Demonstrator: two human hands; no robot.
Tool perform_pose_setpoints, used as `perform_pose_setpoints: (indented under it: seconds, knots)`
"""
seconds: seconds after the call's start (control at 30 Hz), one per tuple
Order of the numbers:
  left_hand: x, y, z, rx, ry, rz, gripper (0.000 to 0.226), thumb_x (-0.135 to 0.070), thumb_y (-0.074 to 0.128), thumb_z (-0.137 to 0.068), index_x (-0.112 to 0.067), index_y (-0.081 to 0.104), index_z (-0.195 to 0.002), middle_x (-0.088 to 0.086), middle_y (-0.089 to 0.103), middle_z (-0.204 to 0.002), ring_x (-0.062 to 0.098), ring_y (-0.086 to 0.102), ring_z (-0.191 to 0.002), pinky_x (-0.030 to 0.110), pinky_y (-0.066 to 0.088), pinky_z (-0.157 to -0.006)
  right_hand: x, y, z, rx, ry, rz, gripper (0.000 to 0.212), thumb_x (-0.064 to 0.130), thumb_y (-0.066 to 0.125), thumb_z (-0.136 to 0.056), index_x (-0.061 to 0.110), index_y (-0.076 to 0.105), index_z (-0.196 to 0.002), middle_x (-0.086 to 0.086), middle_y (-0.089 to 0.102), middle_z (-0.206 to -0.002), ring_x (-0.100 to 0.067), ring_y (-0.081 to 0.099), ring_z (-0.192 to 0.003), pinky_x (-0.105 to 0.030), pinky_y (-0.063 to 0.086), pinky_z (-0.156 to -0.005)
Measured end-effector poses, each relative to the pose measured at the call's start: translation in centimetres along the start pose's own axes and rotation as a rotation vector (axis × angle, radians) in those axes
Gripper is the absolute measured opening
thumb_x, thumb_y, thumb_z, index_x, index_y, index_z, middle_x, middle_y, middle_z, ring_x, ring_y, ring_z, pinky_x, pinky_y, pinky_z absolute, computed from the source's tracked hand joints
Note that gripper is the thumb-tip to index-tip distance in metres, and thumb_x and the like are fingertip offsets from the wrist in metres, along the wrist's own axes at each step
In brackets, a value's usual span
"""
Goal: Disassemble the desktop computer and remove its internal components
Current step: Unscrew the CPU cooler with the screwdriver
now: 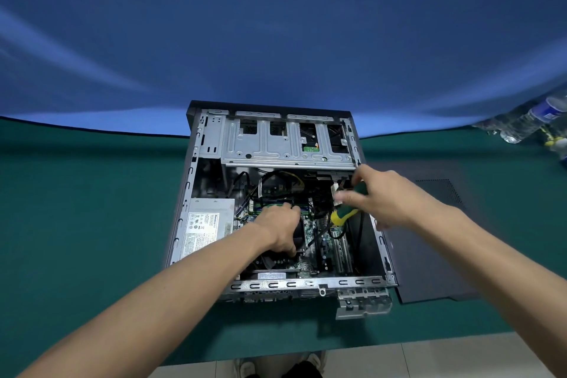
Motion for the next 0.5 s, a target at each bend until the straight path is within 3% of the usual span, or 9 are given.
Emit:
perform_pose_setpoints:
  seconds: [0.03,0.1,0.17,0.23,0.3,0.43,0.5]
  knots:
    - [0.0,0.0,0.0,0.001,-0.001,-0.001,0.08,-0.038,0.082,-0.068,-0.008,0.041,-0.129,0.013,0.049,-0.127,0.032,0.05,-0.116,0.038,0.042,-0.098,-0.2,0.0,0.0,-0.02,-0.008,0.024,0.029,0.049,0.053,-0.091,0.021,0.047,-0.093,-0.001,0.061,-0.079,-0.017,0.058,-0.06,-0.029,0.047,-0.063]
    - [0.0,0.1,0.0,0.006,-0.006,-0.003,0.08,-0.038,0.082,-0.068,-0.008,0.041,-0.129,0.013,0.049,-0.127,0.032,0.05,-0.115,0.039,0.041,-0.098,0.2,0.3,0.2,-0.006,-0.127,-0.065,0.012,0.026,0.058,-0.091,0.025,0.047,-0.094,0.002,0.057,-0.089,-0.019,0.056,-0.077,-0.03,0.044,-0.067]
    - [0.0,0.0,0.0,0.006,-0.011,-0.004,0.08,-0.038,0.082,-0.068,-0.008,0.041,-0.13,0.013,0.048,-0.128,0.033,0.05,-0.116,0.039,0.041,-0.098,1.2,0.7,0.7,0.043,-0.199,-0.123,0.026,0.012,0.062,-0.085,0.027,0.046,-0.099,0.005,0.053,-0.096,-0.019,0.054,-0.087,-0.032,0.044,-0.074]
    - [0.0,0.0,0.0,0.009,-0.012,-0.006,0.082,-0.038,0.082,-0.068,-0.008,0.039,-0.132,0.013,0.047,-0.13,0.033,0.049,-0.118,0.039,0.04,-0.1,1.8,1.0,0.8,0.011,-0.123,-0.031,0.025,0.033,0.062,-0.088,0.025,0.044,-0.103,0.005,0.051,-0.09,-0.02,0.052,-0.083,-0.033,0.042,-0.069]
    - [-0.1,0.0,0.0,0.01,-0.012,-0.005,0.083,-0.038,0.082,-0.068,-0.008,0.039,-0.132,0.013,0.047,-0.13,0.033,0.048,-0.118,0.039,0.04,-0.1,2.1,0.8,0.7,-0.08,-0.016,0.134,0.035,0.052,0.048,-0.092,0.019,0.042,-0.1,0.001,0.049,-0.08,-0.025,0.048,-0.077,-0.034,0.038,-0.063]
    - [-0.1,-0.1,0.1,0.008,-0.011,-0.005,0.082,-0.038,0.082,-0.068,-0.007,0.039,-0.131,0.013,0.048,-0.128,0.033,0.05,-0.116,0.04,0.042,-0.098,2.9,0.7,0.3,0.013,-0.16,-0.023,0.015,0.024,0.054,-0.092,0.022,0.043,-0.101,0.009,0.047,-0.079,-0.017,0.048,-0.074,-0.027,0.034,-0.056]
    - [-0.1,-0.2,0.2,0.009,-0.011,-0.003,0.082,-0.037,0.082,-0.068,-0.007,0.039,-0.131,0.013,0.048,-0.128,0.033,0.05,-0.116,0.04,0.042,-0.098,3.0,0.8,0.5,0.022,-0.12,-0.068,0.02,0.029,0.058,-0.09,0.023,0.043,-0.101,0.011,0.047,-0.076,-0.017,0.051,-0.072,-0.025,0.035,-0.055]
Point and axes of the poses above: each hand's wrist, its own z-axis away from the middle knuckle, its own y-axis out of the palm, x = y × z, the point moved 3 cm from there along -z, towards the middle knuckle
